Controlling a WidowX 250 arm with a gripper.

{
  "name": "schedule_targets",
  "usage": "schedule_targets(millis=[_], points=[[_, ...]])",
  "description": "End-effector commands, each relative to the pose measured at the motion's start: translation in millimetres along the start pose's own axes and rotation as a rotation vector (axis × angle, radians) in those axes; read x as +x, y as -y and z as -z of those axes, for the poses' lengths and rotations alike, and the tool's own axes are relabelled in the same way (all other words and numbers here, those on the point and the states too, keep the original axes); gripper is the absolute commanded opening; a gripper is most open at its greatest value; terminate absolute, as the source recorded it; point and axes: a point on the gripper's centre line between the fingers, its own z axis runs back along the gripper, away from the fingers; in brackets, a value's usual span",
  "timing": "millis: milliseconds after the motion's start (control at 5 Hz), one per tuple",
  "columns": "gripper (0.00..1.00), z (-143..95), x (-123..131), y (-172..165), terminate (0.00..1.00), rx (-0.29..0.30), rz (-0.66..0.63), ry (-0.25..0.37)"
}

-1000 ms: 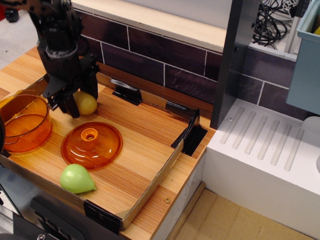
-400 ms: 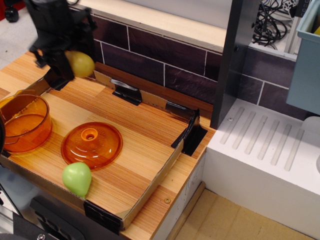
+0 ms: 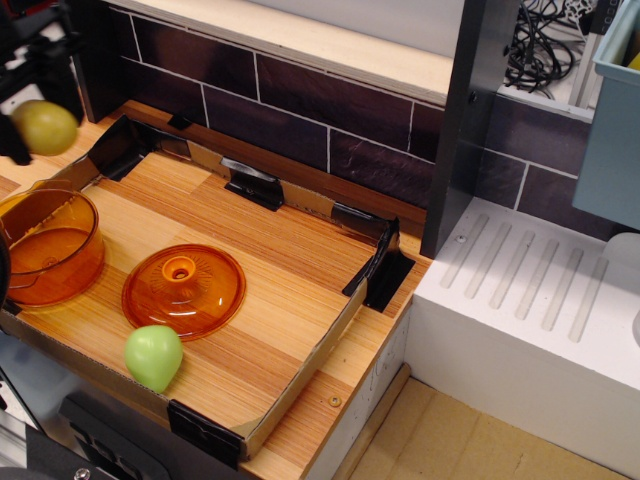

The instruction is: Put potato in pot

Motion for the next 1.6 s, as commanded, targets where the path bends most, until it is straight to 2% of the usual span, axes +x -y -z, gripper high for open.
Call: schedule_targets(millis=[0,200,400,800,1000,1200,1400], points=[[1.0,12,22,-13,0.0,0.079,0.028,0.075],[1.0,16,17,-14,0.0,0.083,0.05,0.099],[1.0,10,13,-10,0.0,0.089,0.047,0.098],[1.0,-49,-12,20,0.0,0.081,0.093,0.019],[1.0,-69,-17,35,0.0,0.086,0.102,-0.003],[1.0,-69,-17,35,0.0,0.086,0.102,-0.003],[1.0,-69,-17,35,1.0,0.086,0.102,-0.003]])
